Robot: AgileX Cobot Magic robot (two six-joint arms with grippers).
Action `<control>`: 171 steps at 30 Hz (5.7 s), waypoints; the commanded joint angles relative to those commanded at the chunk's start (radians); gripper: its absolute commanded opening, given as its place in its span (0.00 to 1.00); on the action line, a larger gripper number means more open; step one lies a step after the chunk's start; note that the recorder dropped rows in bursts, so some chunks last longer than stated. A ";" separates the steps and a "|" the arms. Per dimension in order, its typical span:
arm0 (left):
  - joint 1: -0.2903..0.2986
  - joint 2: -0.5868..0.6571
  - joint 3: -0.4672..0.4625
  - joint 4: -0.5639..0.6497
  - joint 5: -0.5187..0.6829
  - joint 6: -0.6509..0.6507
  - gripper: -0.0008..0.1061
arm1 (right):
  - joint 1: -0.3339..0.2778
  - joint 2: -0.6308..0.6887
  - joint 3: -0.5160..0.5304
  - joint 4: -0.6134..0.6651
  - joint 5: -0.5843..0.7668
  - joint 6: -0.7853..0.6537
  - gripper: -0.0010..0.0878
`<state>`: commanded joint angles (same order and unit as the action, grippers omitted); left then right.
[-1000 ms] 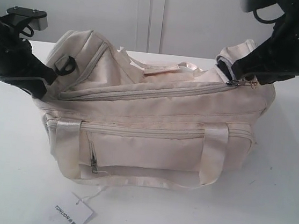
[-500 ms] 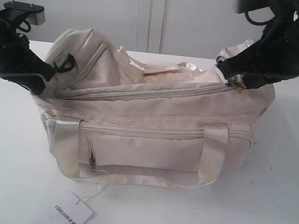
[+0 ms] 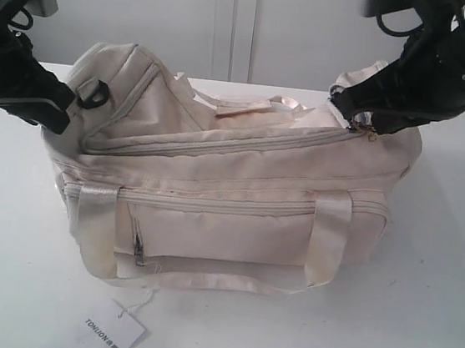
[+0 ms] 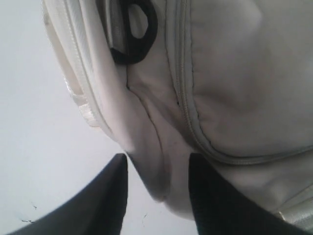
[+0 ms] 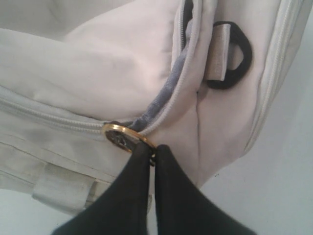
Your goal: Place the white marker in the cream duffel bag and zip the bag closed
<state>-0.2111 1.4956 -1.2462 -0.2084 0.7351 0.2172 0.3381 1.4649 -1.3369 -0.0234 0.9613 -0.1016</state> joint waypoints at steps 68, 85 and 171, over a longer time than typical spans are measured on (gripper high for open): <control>-0.665 -0.216 0.241 0.103 -0.575 0.467 0.01 | 0.000 0.003 0.000 0.023 0.030 0.056 0.01; -0.802 -0.041 0.245 0.220 -0.765 0.605 0.01 | 0.000 0.003 0.000 0.023 0.034 0.056 0.01; -1.027 0.268 0.033 1.746 -0.421 -0.767 0.59 | 0.000 0.003 0.000 0.023 -0.003 0.054 0.01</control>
<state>-1.2383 1.7640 -1.2129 1.5374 0.3139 -0.5497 0.3381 1.4674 -1.3369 0.0000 0.9588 -0.0472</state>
